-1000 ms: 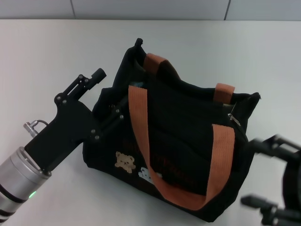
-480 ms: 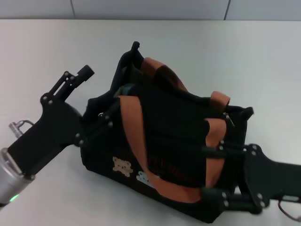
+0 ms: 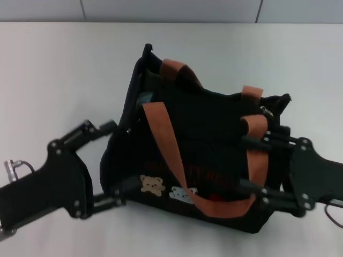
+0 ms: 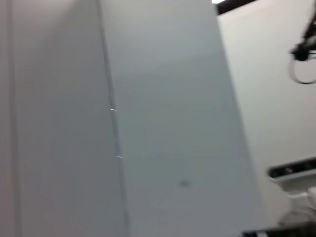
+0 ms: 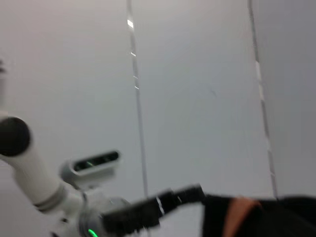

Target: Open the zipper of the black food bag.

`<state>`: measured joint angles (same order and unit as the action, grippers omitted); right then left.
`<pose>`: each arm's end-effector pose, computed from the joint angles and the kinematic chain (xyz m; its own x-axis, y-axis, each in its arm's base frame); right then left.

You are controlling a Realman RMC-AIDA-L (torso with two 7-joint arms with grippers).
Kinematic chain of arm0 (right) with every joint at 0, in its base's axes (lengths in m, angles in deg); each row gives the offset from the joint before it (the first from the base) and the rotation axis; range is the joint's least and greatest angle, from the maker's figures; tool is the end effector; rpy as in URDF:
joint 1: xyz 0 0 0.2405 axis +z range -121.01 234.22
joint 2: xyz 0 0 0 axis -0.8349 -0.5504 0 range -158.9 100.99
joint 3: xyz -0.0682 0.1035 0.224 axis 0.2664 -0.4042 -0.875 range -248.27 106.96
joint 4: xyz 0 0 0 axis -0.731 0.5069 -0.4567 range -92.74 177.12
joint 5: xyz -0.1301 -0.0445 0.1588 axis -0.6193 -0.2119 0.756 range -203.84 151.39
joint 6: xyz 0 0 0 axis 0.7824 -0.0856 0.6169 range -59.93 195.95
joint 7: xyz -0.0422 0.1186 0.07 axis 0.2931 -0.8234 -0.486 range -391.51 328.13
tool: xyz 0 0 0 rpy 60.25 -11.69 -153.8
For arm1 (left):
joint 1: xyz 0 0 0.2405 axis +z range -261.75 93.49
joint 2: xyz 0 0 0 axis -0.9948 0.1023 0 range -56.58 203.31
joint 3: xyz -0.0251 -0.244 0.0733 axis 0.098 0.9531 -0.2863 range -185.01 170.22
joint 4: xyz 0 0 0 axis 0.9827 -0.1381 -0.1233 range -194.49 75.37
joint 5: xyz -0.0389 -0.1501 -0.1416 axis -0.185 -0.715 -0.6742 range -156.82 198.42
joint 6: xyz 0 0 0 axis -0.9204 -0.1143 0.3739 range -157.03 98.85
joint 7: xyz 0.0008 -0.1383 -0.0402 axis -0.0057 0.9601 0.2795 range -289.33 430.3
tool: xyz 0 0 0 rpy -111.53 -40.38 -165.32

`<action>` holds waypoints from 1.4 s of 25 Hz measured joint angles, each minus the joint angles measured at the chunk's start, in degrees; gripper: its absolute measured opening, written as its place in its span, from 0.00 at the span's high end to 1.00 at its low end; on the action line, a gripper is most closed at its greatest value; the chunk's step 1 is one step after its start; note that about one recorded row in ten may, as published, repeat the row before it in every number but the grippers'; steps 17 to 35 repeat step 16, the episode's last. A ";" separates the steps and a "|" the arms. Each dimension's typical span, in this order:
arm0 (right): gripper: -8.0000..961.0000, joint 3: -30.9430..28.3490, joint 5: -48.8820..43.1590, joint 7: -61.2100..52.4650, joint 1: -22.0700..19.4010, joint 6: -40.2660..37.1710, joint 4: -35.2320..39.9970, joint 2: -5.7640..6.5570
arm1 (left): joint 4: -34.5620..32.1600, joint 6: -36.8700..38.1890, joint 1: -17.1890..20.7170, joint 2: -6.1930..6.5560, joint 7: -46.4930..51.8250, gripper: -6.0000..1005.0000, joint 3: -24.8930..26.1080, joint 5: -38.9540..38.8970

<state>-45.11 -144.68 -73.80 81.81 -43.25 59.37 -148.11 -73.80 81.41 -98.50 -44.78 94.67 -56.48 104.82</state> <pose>0.2655 0.2357 -0.0227 0.6340 -0.0138 -0.7732 -0.1700 -0.9779 -0.1220 -0.2856 0.2051 -0.0105 0.5861 -0.2747 0.7623 0.2103 -0.8570 -0.4705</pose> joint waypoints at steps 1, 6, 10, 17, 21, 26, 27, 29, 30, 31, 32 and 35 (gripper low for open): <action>0.25 0.10 0.00 -0.01 -0.12 -1.57 0.59 0.05 | 0.00 0.00 0.00 0.00 0.00 0.17 0.00 0.00; 0.25 0.28 -0.22 -1.80 -0.93 -4.48 3.38 0.07 | -5.07 1.43 -0.50 -0.15 4.26 0.17 -0.09 8.47; 0.25 0.32 -0.28 -2.02 -0.96 -4.37 3.57 0.07 | -5.18 1.06 -0.84 -0.24 4.38 0.17 -0.11 8.92; 0.25 0.50 -0.35 -2.04 -0.75 -3.92 3.61 0.01 | -5.27 1.30 -0.80 -0.19 4.39 0.17 -0.13 8.96; 0.25 0.50 -0.35 -2.04 -0.75 -3.92 3.61 0.01 | -5.27 1.30 -0.80 -0.19 4.39 0.17 -0.13 8.96; 0.25 0.50 -0.35 -2.04 -0.75 -3.92 3.61 0.01 | -5.27 1.30 -0.80 -0.19 4.39 0.17 -0.13 8.96; 0.25 0.50 -0.35 -2.04 -0.75 -3.92 3.61 0.01 | -5.27 1.30 -0.80 -0.19 4.39 0.17 -0.13 8.96; 0.25 0.50 -0.35 -2.04 -0.75 -3.92 3.61 0.01 | -5.27 1.30 -0.80 -0.19 4.39 0.17 -0.13 8.96; 0.25 0.50 -0.35 -2.04 -0.75 -3.92 3.61 0.01 | -5.27 1.30 -0.80 -0.19 4.39 0.17 -0.13 8.96; 0.25 0.50 -0.35 -2.04 -0.75 -3.92 3.61 0.01 | -5.27 1.30 -0.80 -0.19 4.39 0.17 -0.13 8.96; 0.25 0.50 -0.35 -2.04 -0.75 -3.92 3.61 0.01 | -5.27 1.30 -0.80 -0.19 4.39 0.17 -0.13 8.96; 0.25 0.50 -0.35 -2.04 -0.75 -3.92 3.61 0.01 | -5.27 1.30 -0.80 -0.19 4.39 0.17 -0.13 8.96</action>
